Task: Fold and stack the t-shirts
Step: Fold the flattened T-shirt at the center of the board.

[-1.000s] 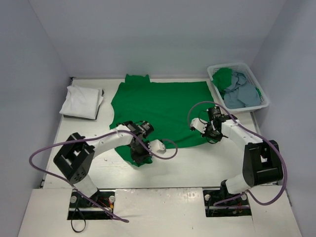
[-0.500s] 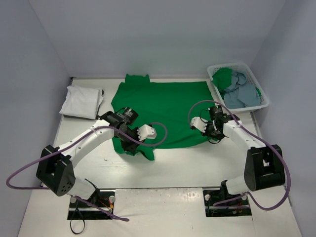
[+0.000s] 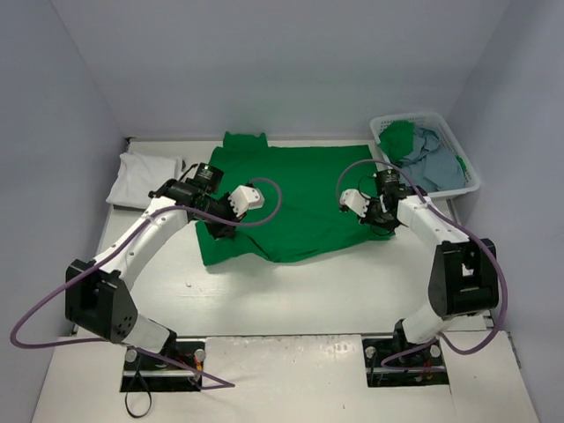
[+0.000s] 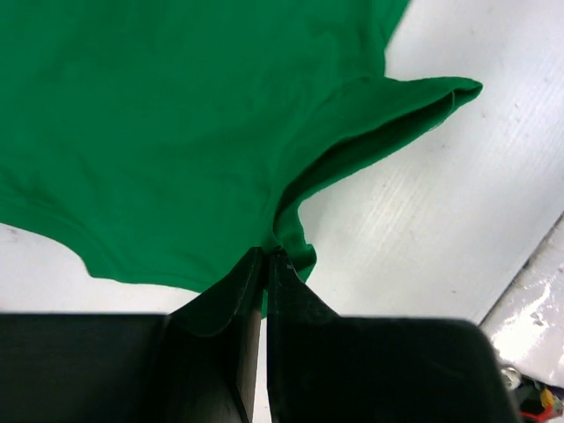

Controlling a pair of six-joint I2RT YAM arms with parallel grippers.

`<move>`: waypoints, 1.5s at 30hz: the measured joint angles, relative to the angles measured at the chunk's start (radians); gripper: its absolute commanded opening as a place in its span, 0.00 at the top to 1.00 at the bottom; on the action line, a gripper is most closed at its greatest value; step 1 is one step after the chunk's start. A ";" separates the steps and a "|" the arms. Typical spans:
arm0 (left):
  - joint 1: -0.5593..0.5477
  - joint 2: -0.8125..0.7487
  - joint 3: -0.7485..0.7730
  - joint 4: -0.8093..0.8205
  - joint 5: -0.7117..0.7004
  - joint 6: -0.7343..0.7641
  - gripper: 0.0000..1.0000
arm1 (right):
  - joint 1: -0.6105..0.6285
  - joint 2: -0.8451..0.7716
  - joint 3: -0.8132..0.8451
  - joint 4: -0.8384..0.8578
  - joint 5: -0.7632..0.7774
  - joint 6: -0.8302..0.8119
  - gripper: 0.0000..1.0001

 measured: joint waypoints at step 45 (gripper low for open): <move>0.155 0.388 0.278 0.417 -0.206 -0.013 1.00 | -0.085 0.458 0.443 0.118 -0.020 0.097 1.00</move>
